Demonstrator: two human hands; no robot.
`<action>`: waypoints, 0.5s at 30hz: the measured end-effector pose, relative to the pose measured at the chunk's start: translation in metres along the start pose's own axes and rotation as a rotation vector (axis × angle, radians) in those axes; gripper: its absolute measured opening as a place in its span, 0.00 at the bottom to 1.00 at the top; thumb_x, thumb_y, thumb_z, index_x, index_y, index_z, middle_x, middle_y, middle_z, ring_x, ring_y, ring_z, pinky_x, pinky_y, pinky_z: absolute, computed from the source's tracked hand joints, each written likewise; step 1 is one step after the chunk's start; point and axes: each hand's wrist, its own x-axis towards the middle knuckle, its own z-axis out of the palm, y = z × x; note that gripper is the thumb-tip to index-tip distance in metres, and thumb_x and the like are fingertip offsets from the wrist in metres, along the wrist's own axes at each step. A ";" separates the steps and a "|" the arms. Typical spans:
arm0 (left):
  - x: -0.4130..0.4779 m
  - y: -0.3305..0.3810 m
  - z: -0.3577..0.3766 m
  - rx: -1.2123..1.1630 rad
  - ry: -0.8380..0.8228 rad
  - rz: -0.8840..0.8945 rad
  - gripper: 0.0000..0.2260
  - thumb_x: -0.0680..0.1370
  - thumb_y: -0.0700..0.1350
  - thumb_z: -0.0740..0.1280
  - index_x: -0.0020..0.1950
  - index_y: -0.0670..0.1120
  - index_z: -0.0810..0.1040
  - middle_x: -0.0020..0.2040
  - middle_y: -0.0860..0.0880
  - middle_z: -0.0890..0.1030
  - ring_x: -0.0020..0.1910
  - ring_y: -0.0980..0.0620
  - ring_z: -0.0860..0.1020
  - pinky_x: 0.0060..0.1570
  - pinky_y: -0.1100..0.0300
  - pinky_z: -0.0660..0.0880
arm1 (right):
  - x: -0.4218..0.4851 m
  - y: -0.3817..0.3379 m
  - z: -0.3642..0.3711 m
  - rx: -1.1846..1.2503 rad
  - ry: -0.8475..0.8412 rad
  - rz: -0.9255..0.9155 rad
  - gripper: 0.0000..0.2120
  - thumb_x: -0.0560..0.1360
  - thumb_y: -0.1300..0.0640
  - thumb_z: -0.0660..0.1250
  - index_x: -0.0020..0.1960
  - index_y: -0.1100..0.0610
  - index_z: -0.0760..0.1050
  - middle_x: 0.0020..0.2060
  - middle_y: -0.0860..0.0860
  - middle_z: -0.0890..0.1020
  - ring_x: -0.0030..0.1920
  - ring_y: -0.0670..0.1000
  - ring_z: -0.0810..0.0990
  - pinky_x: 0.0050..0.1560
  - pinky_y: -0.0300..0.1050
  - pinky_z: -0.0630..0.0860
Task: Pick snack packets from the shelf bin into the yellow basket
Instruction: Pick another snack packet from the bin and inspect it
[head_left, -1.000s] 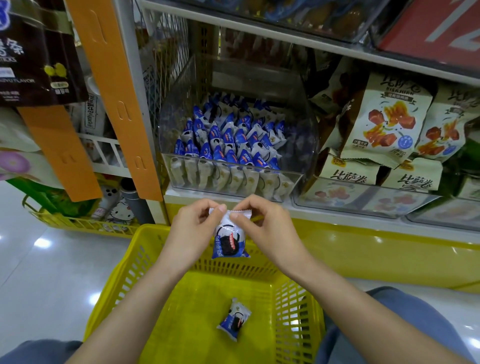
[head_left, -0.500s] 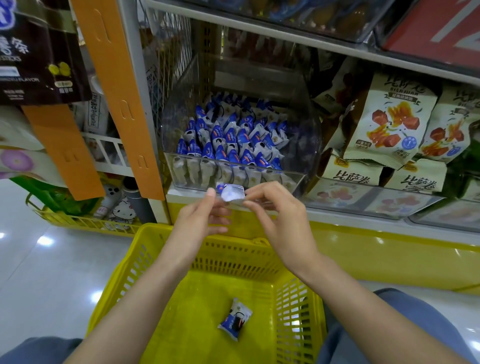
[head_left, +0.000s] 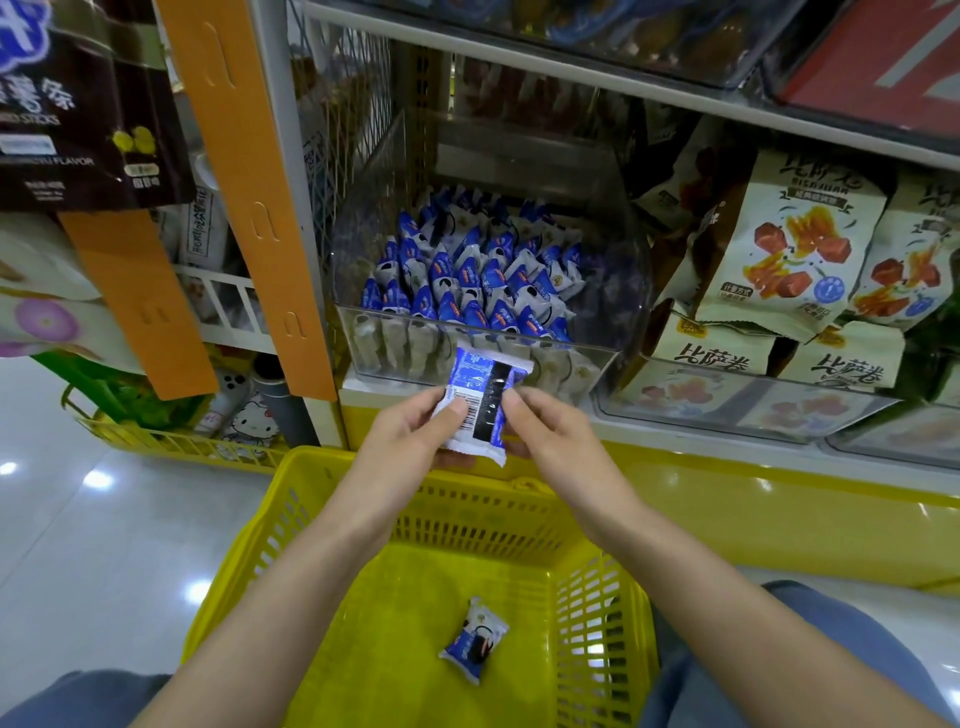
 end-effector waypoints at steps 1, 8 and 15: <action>0.001 0.000 0.001 -0.019 -0.012 -0.016 0.11 0.80 0.43 0.59 0.55 0.49 0.79 0.48 0.49 0.84 0.46 0.53 0.81 0.43 0.62 0.77 | -0.001 -0.001 -0.001 0.053 -0.047 0.044 0.10 0.80 0.54 0.57 0.53 0.54 0.76 0.48 0.49 0.83 0.45 0.41 0.81 0.44 0.30 0.76; 0.001 -0.014 0.005 0.421 0.198 0.130 0.11 0.77 0.44 0.65 0.58 0.49 0.72 0.54 0.50 0.73 0.48 0.57 0.74 0.46 0.68 0.71 | -0.004 0.002 0.001 0.113 -0.053 0.123 0.13 0.79 0.51 0.59 0.56 0.59 0.73 0.48 0.52 0.82 0.48 0.49 0.79 0.55 0.46 0.71; -0.005 -0.013 0.011 0.480 0.252 0.322 0.12 0.76 0.44 0.66 0.59 0.49 0.72 0.55 0.53 0.74 0.51 0.59 0.75 0.45 0.68 0.73 | 0.000 0.001 0.002 0.315 -0.019 0.194 0.19 0.74 0.53 0.66 0.62 0.60 0.69 0.54 0.56 0.82 0.52 0.54 0.80 0.51 0.46 0.75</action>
